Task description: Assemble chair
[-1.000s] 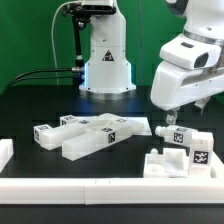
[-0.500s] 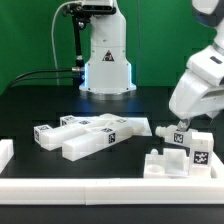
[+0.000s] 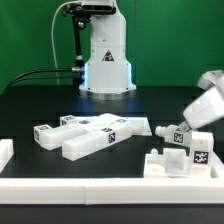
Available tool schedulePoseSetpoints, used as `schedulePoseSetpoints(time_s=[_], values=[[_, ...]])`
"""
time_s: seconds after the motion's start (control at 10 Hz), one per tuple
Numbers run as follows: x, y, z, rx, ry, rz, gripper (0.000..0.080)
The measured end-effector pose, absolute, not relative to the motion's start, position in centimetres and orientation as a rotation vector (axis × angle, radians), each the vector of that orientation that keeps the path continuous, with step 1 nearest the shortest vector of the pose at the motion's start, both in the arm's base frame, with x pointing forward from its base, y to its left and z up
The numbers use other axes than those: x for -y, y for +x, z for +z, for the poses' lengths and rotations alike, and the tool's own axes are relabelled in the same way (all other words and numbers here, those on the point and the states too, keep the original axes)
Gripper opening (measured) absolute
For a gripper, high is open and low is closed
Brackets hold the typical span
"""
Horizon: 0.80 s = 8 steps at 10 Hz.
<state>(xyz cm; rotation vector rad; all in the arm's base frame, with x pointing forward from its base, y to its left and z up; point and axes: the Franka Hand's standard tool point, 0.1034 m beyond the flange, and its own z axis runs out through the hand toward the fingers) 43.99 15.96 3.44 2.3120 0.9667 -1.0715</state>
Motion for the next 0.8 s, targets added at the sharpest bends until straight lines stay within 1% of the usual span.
schedulePoseSetpoints(time_s=[0.1,0.4,0.6,0.8], values=[[-15.5,44.2,3.4,-0.905,2.260,-1.143,0.0649],[-15.1,44.3,3.0,-0.848,2.273,-1.141,0.0649],[-14.9,43.7,1.6,-0.776,2.278,-1.152,0.0649],[-15.1,43.2,1.1,-0.706,2.289,-1.140,0.0649]])
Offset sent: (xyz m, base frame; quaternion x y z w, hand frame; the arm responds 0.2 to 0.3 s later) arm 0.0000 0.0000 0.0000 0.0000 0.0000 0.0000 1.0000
